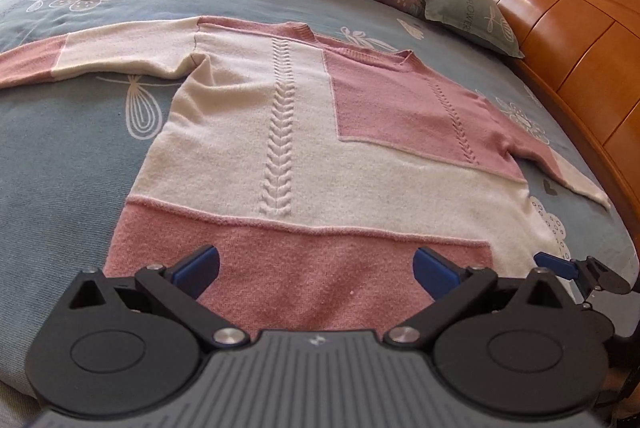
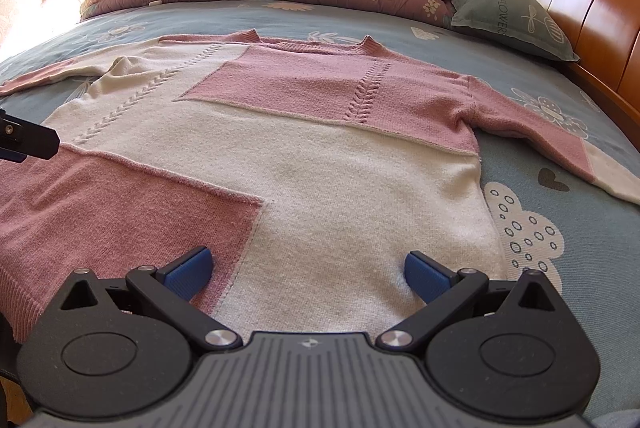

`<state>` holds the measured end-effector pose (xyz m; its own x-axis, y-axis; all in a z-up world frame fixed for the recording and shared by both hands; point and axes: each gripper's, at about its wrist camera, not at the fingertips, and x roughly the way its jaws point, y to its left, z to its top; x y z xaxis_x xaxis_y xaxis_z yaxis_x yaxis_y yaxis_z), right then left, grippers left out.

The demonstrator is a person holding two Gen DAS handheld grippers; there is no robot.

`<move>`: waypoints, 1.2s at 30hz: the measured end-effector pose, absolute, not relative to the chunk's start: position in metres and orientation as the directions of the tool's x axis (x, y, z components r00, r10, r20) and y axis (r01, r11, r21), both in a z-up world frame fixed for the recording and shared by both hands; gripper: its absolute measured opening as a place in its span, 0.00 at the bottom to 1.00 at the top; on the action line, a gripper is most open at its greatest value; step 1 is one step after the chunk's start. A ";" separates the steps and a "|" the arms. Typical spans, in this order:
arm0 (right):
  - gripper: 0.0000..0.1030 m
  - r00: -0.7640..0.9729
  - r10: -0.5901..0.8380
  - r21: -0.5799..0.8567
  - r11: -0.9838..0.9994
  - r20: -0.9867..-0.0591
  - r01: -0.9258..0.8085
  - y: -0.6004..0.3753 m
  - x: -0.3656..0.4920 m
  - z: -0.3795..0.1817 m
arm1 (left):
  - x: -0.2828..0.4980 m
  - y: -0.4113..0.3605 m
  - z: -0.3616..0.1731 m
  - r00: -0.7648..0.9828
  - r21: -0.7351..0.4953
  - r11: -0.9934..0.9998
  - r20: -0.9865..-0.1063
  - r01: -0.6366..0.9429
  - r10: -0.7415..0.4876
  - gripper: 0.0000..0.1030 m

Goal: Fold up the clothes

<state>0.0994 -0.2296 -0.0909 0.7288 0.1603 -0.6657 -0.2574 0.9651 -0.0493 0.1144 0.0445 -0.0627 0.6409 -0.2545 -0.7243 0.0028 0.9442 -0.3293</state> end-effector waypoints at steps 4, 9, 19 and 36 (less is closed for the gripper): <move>1.00 0.728 0.155 -0.054 0.965 -0.668 -0.256 -0.229 0.099 -0.091 | 0.109 0.046 -0.072 0.663 -0.362 0.932 -0.694 0.015 -0.280 0.99; 1.00 0.725 0.152 -0.058 0.965 -0.672 -0.256 -0.228 0.100 -0.090 | 0.133 0.058 -0.058 0.653 -0.345 0.939 -0.708 0.016 -0.271 0.99; 1.00 0.720 0.153 -0.056 0.965 -0.676 -0.257 -0.228 0.101 -0.089 | 0.170 0.088 -0.052 0.657 -0.406 0.914 -0.694 -0.018 -0.295 0.99; 1.00 0.710 0.170 -0.046 0.961 -0.684 -0.274 -0.230 0.105 -0.089 | 0.370 0.181 -0.032 0.762 -0.518 0.818 -0.627 -0.252 -0.162 0.99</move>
